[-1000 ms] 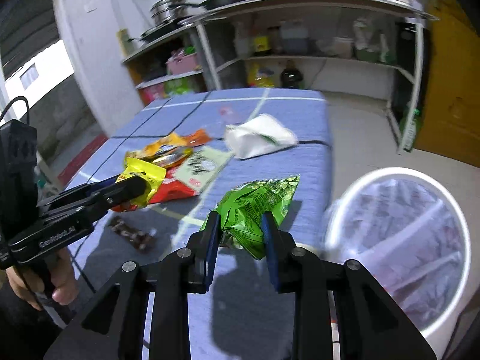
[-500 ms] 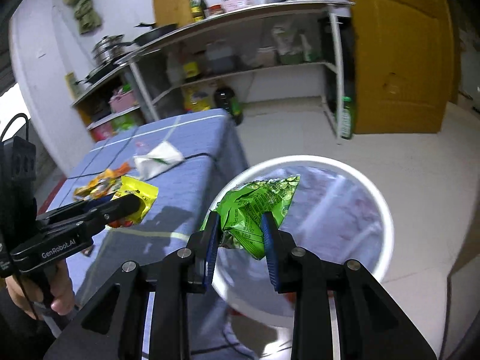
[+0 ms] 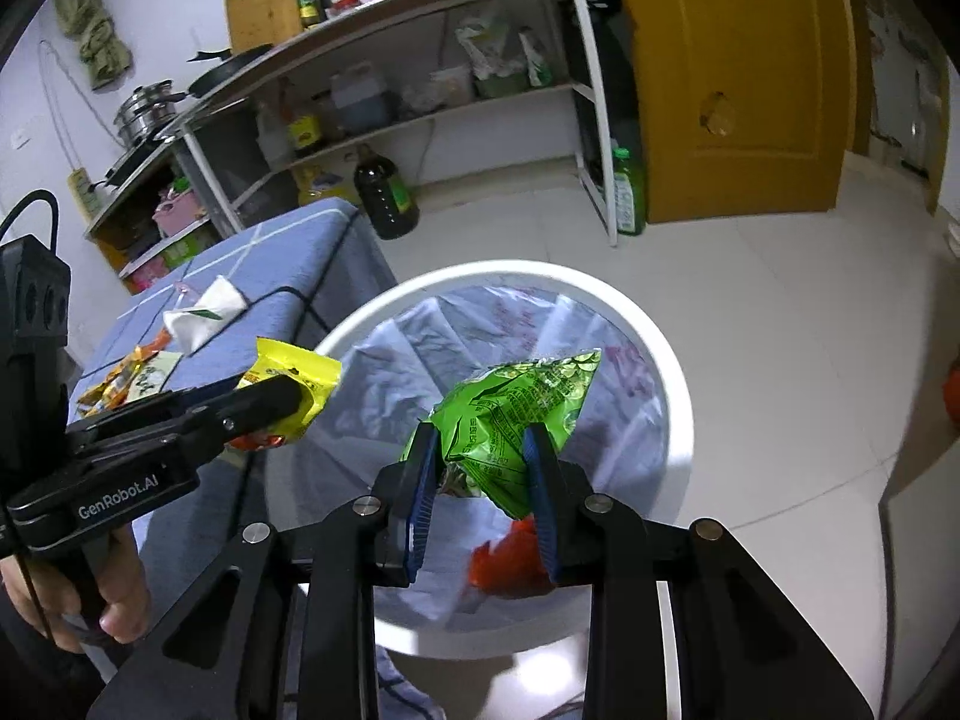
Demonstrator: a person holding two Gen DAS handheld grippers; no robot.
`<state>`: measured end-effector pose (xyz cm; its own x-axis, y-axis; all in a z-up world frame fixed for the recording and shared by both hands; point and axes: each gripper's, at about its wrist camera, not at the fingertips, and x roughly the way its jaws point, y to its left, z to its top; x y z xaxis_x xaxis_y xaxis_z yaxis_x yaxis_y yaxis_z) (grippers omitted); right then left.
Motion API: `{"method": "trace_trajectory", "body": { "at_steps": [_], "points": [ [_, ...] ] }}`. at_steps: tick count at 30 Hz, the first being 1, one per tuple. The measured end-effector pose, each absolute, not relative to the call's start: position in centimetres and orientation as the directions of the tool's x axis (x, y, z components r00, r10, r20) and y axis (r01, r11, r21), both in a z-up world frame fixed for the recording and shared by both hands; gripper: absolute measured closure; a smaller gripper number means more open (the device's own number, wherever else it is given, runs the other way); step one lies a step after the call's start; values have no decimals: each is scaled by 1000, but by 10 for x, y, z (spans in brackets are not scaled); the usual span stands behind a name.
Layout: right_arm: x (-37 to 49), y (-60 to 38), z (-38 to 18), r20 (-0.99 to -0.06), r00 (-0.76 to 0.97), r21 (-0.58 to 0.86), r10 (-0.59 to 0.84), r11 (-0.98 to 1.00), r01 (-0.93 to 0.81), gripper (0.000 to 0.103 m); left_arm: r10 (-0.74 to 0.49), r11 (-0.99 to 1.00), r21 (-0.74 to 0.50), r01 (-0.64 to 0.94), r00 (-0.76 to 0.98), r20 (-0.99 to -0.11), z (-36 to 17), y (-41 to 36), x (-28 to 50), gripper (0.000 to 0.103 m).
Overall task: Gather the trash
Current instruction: 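Carry both held packets over the white trash bin, then open both tools to drop the packets into the bin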
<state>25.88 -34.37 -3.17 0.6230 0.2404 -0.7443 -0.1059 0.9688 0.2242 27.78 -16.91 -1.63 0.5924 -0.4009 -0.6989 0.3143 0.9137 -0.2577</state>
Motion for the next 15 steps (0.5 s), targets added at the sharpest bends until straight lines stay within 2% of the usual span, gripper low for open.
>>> {"method": "trace_trajectory", "body": {
  "at_steps": [3, 7, 10, 13, 15],
  "points": [
    [263, -348, -38, -756, 613, 227, 228, 971, -81, 70, -406, 911, -272, 309, 564, -719, -21, -171, 286, 68],
    [265, -348, -40, -766, 603, 232, 222, 971, -63, 68, -414, 909, -290, 301, 549, -726, -26, -170, 288, 50],
    [263, -347, -37, -759, 613, 229, 220, 971, -64, 66, -420, 907, -302, 295, 550, -722, -23, -167, 286, 50],
    [261, -348, -34, -750, 624, 233, 218, 971, -59, 59, -431, 902, -317, 294, 562, -705, -16, -161, 283, 50],
    [259, -347, -26, -734, 642, 241, 224, 968, -62, 58, -433, 901, -321, 291, 584, -686, -7, -155, 276, 50]
  ]
}}
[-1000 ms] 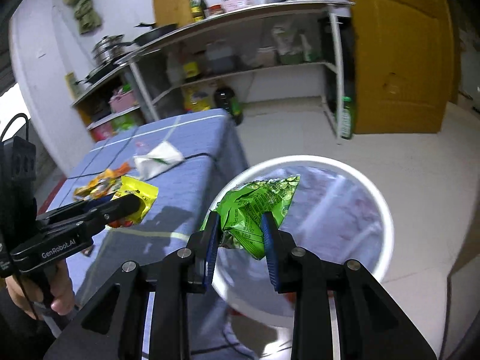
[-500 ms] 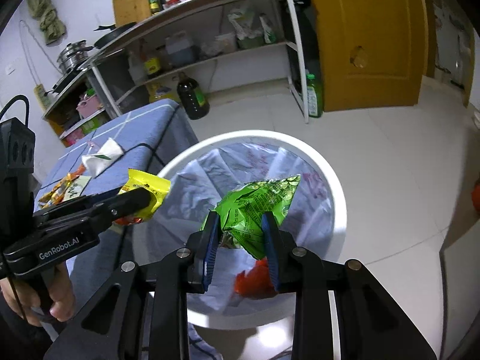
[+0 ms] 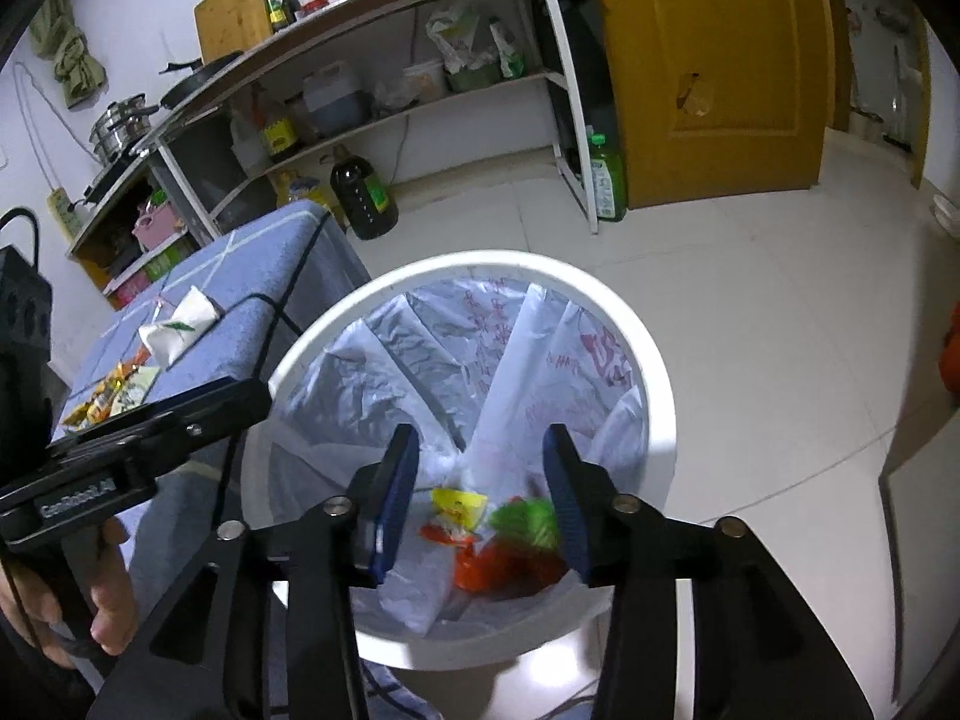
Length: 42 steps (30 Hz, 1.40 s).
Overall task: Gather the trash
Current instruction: 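Open both tools to drop the packets into the bin, then return to the table and grasp the yellow chip bag with the left tool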
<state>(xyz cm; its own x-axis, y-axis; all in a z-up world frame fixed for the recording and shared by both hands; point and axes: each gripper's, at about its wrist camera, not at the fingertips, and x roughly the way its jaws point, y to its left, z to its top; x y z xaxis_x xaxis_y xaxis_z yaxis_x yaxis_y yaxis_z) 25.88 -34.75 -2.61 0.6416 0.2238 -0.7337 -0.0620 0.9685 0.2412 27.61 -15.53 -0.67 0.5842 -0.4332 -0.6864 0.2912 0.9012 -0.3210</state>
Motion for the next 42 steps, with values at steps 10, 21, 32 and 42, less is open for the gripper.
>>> {"method": "trace_trajectory", "body": {
  "at_steps": [10, 21, 32, 42],
  "points": [
    [239, -293, 22, -624, 698, 260, 352, 936, -239, 58, -386, 921, -294, 256, 700, -601, 34, -89, 229, 50],
    [235, -198, 30, -623, 609, 250, 490, 863, -439, 58, -185, 974, -216, 67, 788, -588, 39, 17, 197, 50],
    [251, -115, 16, -670, 493, 250, 556, 793, -555, 58, -13, 982, -151, -110, 768, -640, 5, 109, 199, 50],
    [270, -78, -2, -719, 421, 257, 553, 774, -579, 58, 10, 992, -90, -93, 747, -665, -12, 118, 218, 50]
  ]
}}
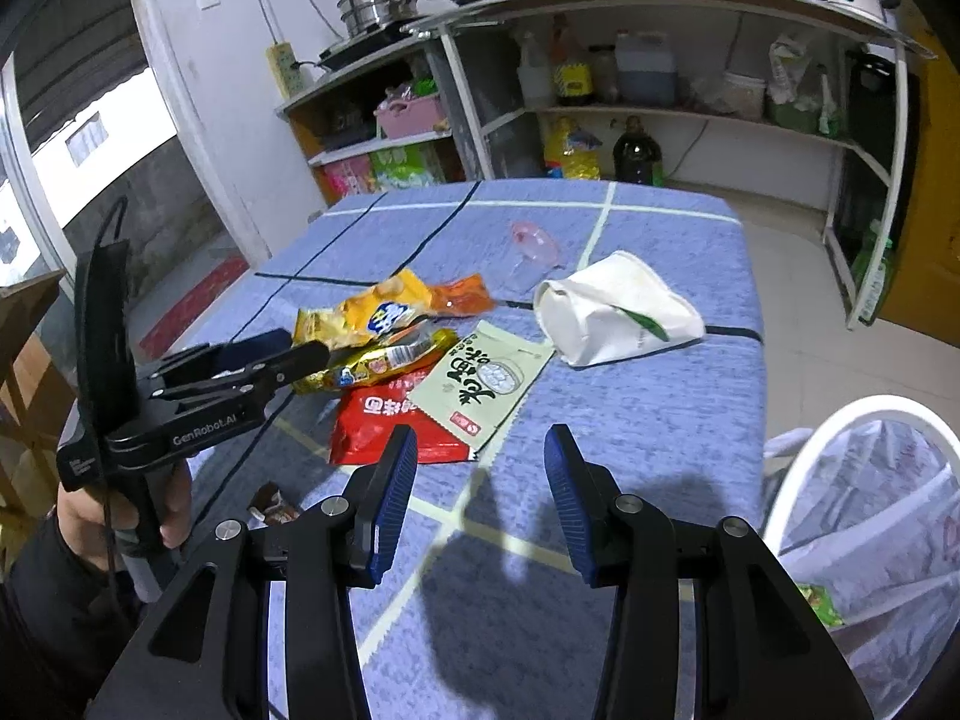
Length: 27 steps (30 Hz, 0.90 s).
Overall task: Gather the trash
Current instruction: 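Return to the table and grasp the yellow chip bag with the left tool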
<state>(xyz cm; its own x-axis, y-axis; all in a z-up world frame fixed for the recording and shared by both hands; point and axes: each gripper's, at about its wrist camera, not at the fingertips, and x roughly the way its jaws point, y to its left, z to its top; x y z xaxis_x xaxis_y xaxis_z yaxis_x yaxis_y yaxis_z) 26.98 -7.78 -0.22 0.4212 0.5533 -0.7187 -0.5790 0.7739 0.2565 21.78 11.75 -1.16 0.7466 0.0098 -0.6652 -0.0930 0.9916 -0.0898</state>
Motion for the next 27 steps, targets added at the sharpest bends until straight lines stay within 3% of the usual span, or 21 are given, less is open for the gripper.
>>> {"method": "trace_trajectory", "body": {
  "at_steps": [9, 14, 18, 22, 27],
  "points": [
    [282, -69, -11, -741, 392, 272, 545, 778, -567, 58, -51, 997, -78, 0, 762, -646, 0, 111, 229, 42],
    [283, -67, -16, -753, 385, 270, 535, 783, -560, 58, -11, 999, -42, -26, 709, -705, -16, 111, 247, 40],
    [285, -67, -17, -755, 384, 271, 531, 786, -556, 58, -4, 998, -46, -46, 657, -754, -31, 114, 253, 59],
    [285, -65, -18, -759, 382, 267, 527, 787, -556, 58, -7, 996, -62, -60, 659, -752, -31, 115, 248, 87],
    [287, -63, -17, -760, 384, 264, 524, 790, -554, 58, -41, 991, -121, -65, 699, -714, -16, 119, 232, 93]
  ]
}}
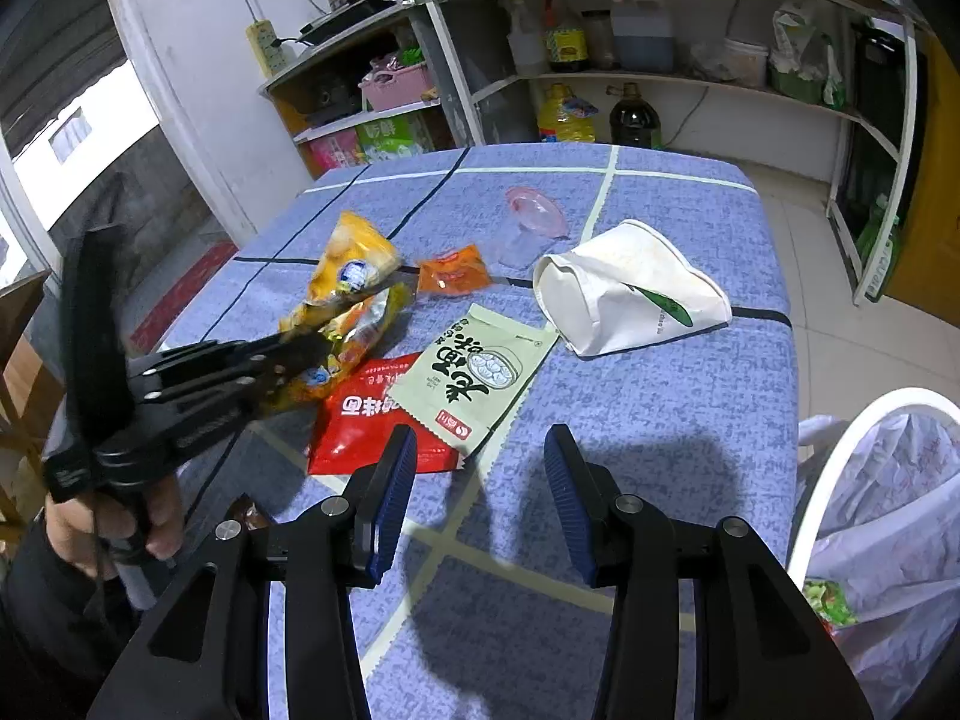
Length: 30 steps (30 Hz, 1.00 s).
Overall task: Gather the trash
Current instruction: 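Return to the table and grasp the yellow chip bag with the left tool, then grasp a small yellow snack wrapper with the right tool while the left tool holds the chip bag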
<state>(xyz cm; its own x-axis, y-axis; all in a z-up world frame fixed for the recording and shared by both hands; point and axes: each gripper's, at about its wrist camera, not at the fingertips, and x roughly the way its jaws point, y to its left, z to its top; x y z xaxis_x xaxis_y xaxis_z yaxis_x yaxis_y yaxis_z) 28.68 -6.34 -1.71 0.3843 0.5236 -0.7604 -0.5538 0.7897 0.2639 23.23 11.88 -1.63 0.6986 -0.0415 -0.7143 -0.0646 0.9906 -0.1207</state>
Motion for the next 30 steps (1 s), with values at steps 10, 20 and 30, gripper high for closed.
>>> {"method": "trace_trajectory", "body": {
  "at_steps": [10, 20, 30],
  "points": [
    [304, -37, -33, -797, 355, 255, 488, 805, -535, 58, -156, 966, -258, -30, 728, -668, -2, 134, 212, 94],
    [316, -7, -47, -813, 354, 223, 463, 808, -545, 84, -190, 957, -291, -22, 710, -678, -11, 146, 200, 93],
    [309, -14, -44, -801, 374, 218, 468, 809, -546, 101, -157, 968, -252, -16, 742, -651, -2, 143, 189, 94]
  ]
}}
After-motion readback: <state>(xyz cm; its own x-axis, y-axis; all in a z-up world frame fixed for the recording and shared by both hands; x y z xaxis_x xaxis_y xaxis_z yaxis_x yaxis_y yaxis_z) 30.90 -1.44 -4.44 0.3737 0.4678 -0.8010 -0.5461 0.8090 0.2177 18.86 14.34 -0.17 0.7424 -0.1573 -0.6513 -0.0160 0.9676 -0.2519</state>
